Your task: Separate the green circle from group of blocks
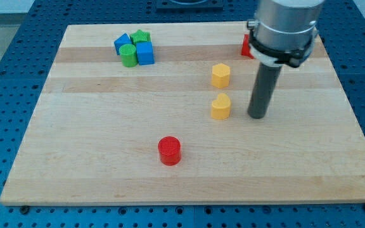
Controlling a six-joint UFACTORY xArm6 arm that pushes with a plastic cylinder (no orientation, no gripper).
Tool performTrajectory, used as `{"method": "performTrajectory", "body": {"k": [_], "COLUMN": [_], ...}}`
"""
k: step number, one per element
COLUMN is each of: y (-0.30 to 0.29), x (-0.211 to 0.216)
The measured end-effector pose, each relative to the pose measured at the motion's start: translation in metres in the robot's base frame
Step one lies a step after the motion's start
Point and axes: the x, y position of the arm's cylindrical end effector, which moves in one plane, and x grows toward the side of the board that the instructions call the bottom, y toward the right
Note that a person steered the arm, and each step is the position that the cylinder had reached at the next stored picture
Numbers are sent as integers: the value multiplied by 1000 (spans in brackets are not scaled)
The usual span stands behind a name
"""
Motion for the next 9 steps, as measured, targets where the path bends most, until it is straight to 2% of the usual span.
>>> {"method": "performTrajectory", "body": {"k": [1, 2, 3, 4, 5, 6, 7, 8, 9], "y": [-68, -50, 12, 0, -23, -2, 98, 151, 102], "x": [-2, -2, 35, 84, 90, -20, -92, -190, -260]}}
